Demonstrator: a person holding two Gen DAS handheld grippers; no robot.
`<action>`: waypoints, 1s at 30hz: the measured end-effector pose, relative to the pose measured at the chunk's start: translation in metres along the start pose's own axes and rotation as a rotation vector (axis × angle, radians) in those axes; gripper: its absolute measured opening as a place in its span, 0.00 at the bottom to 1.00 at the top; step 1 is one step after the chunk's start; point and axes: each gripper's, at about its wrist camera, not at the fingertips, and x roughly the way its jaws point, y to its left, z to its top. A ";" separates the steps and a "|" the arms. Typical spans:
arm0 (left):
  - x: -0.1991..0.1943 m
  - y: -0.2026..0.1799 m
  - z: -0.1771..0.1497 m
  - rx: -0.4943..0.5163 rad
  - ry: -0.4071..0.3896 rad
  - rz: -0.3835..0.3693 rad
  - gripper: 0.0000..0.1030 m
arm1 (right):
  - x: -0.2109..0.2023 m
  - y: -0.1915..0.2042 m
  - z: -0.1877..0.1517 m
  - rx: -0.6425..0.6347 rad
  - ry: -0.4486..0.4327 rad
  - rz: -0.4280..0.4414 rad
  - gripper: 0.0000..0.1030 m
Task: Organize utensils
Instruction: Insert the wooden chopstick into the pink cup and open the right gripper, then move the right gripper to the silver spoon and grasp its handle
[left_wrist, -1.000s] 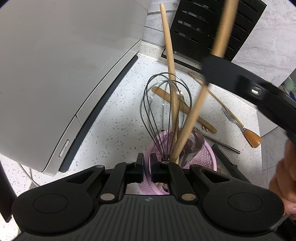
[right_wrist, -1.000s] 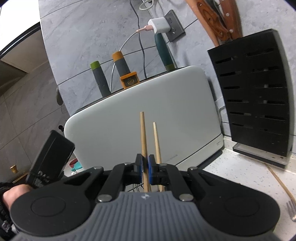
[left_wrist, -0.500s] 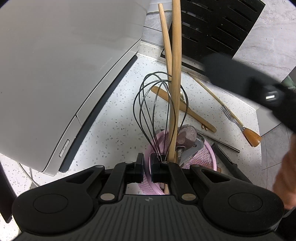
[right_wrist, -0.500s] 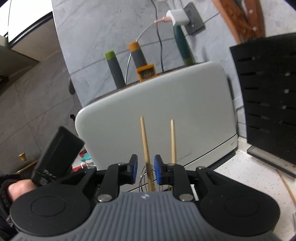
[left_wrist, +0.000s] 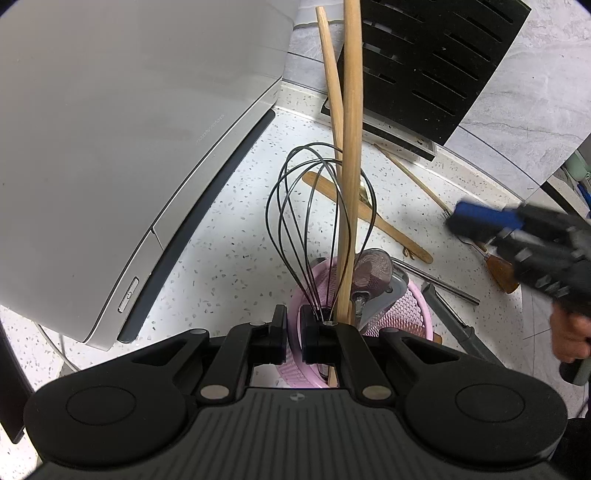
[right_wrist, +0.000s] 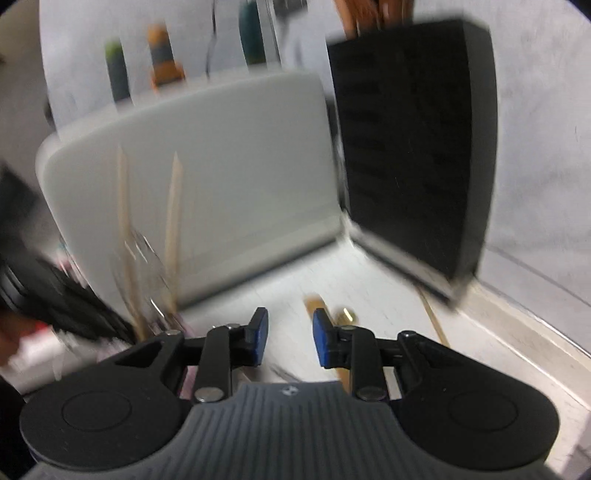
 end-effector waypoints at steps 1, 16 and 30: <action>0.000 0.000 0.000 0.000 0.000 0.001 0.07 | 0.007 -0.002 -0.005 -0.021 0.040 -0.013 0.24; 0.001 0.002 -0.001 -0.001 0.000 0.000 0.07 | 0.036 0.038 -0.033 -0.161 0.257 0.117 0.27; 0.000 0.002 -0.001 0.002 0.003 -0.001 0.07 | 0.032 0.051 -0.054 -0.239 0.411 0.081 0.25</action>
